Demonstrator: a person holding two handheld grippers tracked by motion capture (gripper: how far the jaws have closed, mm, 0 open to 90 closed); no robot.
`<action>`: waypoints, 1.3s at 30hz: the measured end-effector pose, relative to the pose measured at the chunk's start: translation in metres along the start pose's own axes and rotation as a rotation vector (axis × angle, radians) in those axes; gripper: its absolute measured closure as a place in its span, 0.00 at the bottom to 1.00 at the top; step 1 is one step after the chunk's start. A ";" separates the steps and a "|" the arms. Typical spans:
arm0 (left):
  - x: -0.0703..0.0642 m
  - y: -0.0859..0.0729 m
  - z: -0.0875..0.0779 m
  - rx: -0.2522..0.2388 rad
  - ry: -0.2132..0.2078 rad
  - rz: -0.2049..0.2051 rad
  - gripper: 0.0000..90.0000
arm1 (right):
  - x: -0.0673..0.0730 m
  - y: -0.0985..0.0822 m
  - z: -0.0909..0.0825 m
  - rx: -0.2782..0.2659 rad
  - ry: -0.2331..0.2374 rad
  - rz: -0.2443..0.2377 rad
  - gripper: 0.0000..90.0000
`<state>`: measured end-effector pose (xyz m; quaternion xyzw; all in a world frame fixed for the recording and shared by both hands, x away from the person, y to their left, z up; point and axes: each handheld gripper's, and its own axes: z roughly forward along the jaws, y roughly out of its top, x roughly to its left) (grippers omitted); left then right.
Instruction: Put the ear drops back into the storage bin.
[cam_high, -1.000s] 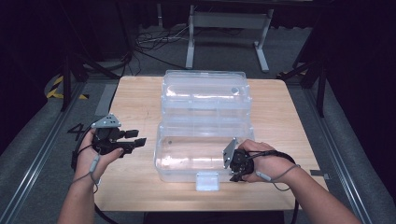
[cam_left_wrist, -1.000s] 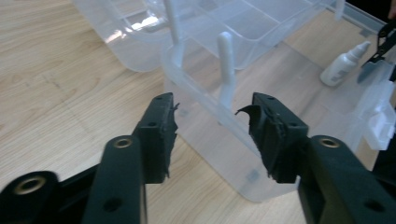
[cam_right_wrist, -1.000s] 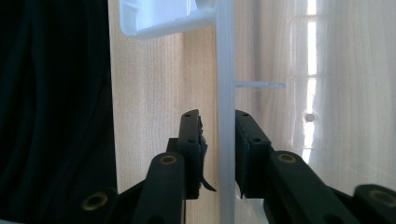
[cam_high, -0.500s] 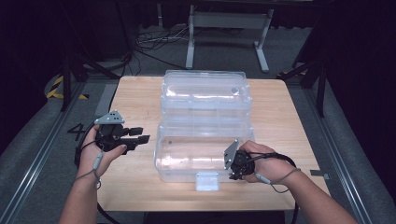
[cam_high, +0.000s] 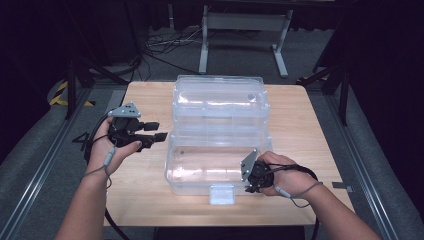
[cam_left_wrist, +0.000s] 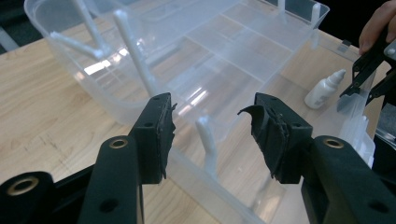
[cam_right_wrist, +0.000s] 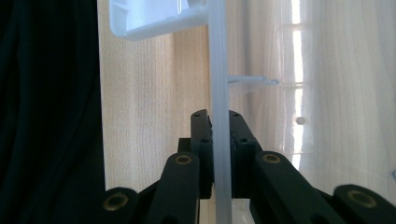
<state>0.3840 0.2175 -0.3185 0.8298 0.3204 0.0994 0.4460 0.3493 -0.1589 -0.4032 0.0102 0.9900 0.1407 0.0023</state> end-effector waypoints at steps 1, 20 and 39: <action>0.000 0.000 0.000 0.000 0.000 0.000 0.54 | 0.000 0.000 0.000 0.000 0.000 0.000 0.93; 0.000 0.070 0.041 0.045 -0.069 0.107 0.52 | 0.000 -0.002 0.000 -0.020 0.007 0.024 0.93; 0.010 0.098 0.086 0.110 -0.147 0.183 0.52 | 0.000 -0.003 0.000 -0.020 0.007 0.022 0.93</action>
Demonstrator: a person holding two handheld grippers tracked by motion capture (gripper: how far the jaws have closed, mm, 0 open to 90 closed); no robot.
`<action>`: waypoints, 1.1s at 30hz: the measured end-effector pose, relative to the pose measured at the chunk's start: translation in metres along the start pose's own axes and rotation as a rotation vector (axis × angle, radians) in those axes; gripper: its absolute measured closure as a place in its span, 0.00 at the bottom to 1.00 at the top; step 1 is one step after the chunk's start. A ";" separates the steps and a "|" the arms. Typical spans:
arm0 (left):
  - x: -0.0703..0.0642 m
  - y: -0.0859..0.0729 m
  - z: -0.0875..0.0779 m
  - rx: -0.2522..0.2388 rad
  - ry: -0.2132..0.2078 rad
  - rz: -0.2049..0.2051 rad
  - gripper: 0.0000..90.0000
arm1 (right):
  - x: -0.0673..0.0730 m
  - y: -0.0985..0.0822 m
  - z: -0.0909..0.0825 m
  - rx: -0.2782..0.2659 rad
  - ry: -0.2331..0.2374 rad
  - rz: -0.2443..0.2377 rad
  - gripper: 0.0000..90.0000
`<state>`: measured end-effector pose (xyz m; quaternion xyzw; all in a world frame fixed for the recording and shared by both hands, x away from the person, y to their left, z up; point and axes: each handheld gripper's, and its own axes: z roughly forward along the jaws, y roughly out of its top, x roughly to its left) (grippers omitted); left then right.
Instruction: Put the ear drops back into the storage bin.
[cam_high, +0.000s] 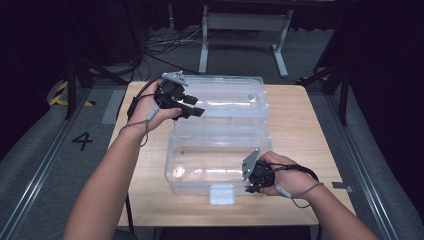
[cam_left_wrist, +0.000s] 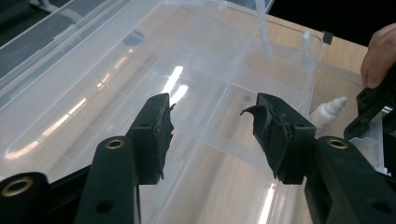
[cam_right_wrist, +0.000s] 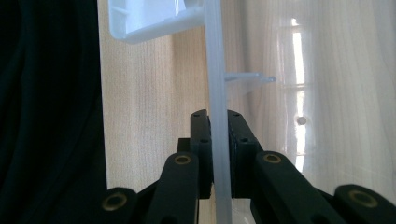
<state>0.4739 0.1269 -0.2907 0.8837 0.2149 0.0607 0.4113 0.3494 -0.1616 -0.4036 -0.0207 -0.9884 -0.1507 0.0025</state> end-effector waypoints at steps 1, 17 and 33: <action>0.000 0.001 0.003 0.005 -0.003 -0.001 0.52 | 0.000 0.000 0.000 -0.001 -0.001 0.000 0.93; 0.006 0.011 0.034 0.114 -0.074 0.081 0.66 | 0.001 -0.002 0.000 -0.021 -0.003 0.001 0.93; 0.000 0.014 0.036 0.123 -0.092 0.114 0.93 | 0.001 -0.003 0.001 -0.031 -0.010 -0.001 0.93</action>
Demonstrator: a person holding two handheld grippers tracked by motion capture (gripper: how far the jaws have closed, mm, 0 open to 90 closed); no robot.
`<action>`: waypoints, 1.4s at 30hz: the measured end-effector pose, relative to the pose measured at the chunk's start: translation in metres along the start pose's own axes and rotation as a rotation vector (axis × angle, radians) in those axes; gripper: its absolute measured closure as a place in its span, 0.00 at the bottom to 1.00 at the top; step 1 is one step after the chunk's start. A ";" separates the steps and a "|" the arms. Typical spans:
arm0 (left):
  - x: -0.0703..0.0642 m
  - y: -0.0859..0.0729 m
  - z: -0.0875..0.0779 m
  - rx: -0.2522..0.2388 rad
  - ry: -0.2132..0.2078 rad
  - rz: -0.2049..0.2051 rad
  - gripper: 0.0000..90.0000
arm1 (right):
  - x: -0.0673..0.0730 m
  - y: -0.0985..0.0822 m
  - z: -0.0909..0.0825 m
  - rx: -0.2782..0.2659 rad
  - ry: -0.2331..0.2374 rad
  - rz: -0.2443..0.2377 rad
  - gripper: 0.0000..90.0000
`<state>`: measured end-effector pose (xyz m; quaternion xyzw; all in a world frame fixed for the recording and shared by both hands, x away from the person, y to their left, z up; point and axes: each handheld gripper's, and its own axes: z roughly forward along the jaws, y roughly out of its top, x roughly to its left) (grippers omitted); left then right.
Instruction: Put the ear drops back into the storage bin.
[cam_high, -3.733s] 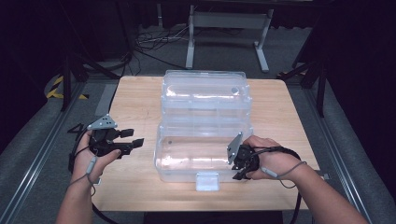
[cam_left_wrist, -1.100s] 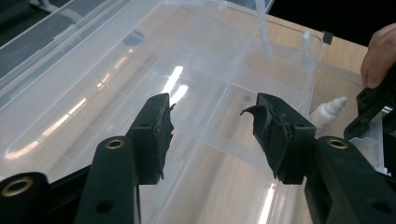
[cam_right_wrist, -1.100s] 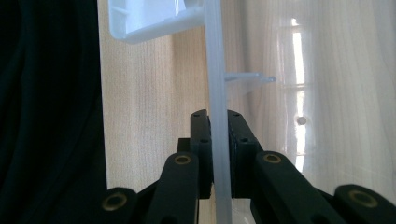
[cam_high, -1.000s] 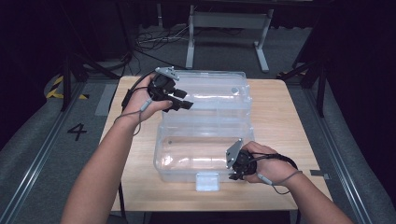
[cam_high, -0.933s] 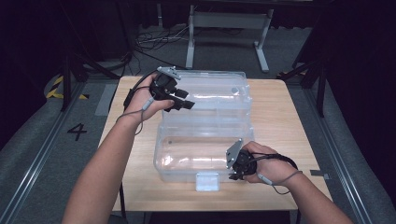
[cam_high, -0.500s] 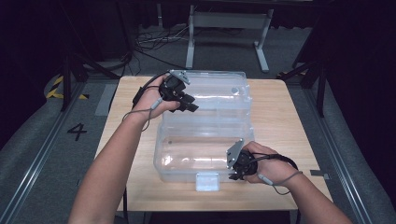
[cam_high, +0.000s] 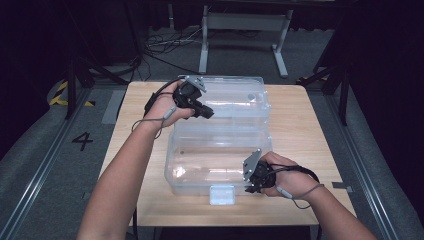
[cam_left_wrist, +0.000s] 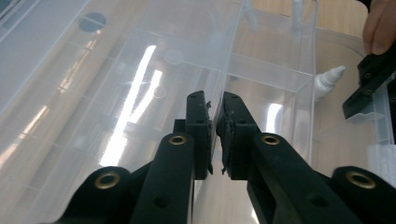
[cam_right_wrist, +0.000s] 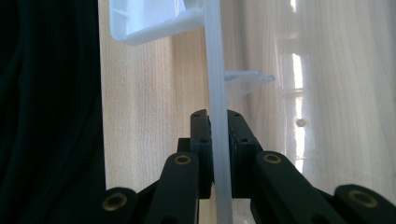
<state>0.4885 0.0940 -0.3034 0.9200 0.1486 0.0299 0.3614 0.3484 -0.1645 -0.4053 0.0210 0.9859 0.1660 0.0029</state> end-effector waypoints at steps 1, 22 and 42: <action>-0.001 0.000 -0.001 0.002 0.000 0.006 0.93 | 0.000 0.000 0.000 -0.001 0.001 0.002 0.93; -0.029 0.002 -0.014 0.041 -0.032 0.080 0.96 | 0.001 0.000 0.000 0.001 0.000 0.007 0.93; -0.048 -0.002 -0.018 0.053 -0.060 0.110 0.97 | 0.003 0.000 0.000 -0.004 -0.022 -0.004 0.93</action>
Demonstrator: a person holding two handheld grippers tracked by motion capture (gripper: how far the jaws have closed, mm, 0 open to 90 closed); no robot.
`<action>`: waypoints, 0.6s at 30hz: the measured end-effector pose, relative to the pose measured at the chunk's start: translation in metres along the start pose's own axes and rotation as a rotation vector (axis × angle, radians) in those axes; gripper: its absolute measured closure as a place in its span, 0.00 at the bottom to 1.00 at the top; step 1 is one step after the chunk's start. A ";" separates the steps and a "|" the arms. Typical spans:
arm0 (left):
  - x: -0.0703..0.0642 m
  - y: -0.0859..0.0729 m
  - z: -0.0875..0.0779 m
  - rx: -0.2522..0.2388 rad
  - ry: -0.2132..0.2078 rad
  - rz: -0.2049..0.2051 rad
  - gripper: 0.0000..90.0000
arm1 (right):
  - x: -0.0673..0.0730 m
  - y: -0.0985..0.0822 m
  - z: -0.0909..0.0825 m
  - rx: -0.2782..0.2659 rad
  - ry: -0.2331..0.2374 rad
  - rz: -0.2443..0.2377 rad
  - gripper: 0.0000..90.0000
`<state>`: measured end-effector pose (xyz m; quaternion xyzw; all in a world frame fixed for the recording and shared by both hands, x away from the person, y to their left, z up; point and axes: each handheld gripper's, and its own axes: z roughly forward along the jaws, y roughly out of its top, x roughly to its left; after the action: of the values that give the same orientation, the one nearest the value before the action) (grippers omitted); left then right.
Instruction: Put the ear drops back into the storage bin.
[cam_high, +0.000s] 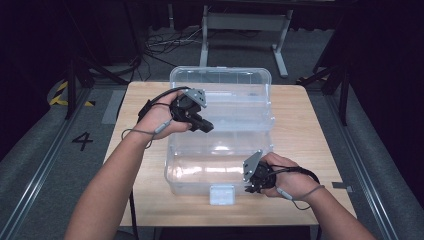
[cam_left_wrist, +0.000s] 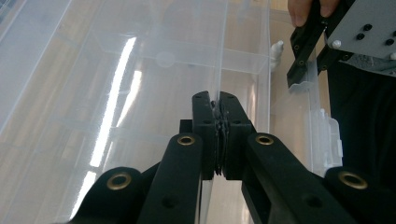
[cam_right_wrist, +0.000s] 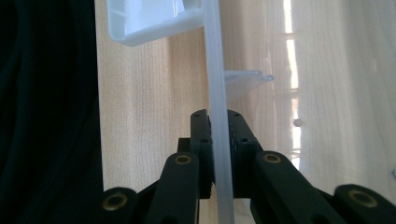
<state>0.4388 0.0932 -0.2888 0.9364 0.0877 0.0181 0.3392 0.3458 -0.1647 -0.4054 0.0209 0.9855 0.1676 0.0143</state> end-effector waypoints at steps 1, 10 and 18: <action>0.000 0.000 0.000 -0.001 -0.006 0.000 0.97 | 0.001 0.000 0.000 -0.003 -0.005 0.003 0.93; -0.009 0.000 0.000 0.022 -0.008 0.022 0.98 | 0.001 0.000 0.000 -0.004 -0.010 -0.002 0.93; -0.015 0.000 0.000 0.037 -0.018 0.023 0.98 | 0.002 -0.001 0.000 -0.005 -0.020 -0.008 0.93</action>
<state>0.4240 0.0903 -0.2887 0.9436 0.0742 0.0119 0.3225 0.3437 -0.1654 -0.4055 0.0184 0.9850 0.1696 0.0250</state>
